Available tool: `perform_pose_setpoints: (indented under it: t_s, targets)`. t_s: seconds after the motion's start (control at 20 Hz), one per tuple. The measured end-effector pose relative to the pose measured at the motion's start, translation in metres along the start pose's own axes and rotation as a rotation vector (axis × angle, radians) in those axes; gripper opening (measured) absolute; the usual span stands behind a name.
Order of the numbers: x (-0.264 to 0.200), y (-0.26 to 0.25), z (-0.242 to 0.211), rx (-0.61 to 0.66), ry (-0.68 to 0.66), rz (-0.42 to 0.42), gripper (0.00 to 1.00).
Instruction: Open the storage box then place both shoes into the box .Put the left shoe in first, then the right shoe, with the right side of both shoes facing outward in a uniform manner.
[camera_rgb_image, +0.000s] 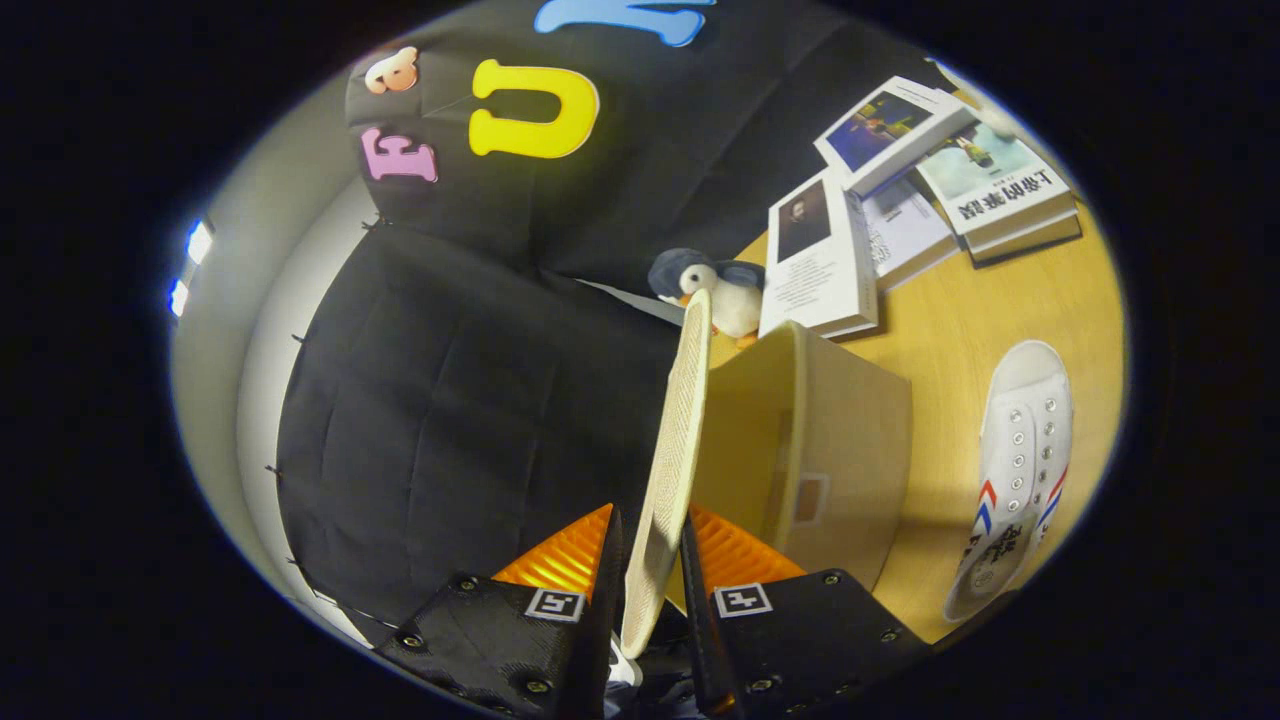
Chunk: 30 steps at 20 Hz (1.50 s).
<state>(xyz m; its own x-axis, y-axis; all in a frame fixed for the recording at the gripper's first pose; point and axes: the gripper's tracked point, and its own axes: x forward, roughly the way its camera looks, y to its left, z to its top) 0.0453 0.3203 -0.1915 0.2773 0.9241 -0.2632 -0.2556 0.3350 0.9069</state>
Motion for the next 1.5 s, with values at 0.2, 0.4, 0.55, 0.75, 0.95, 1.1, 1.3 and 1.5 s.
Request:
perform_pose_setpoints:
  t_s: [0.2, 0.4, 0.55, 0.75, 0.95, 1.1, 1.3, 1.5]
  targets:
    - [0.023, 0.049, 0.004, -0.076, 0.013, 0.062, 0.33]
    - [0.053, 0.085, 0.004, -0.136, 0.036, 0.105, 0.33]
    - [0.082, 0.109, 0.003, -0.15, 0.061, 0.135, 0.33]
    - [0.128, 0.136, 0.0, -0.179, 0.098, 0.166, 0.33]
    - [0.171, 0.15, -0.008, -0.217, 0.126, 0.147, 0.33]
    - [0.189, 0.15, -0.005, -0.229, 0.123, 0.101, 0.45]
    - [0.191, 0.154, 0.0, -0.218, 0.104, 0.09, 0.84]
    - [0.171, 0.137, 0.016, -0.259, 0.082, 0.039, 0.84]
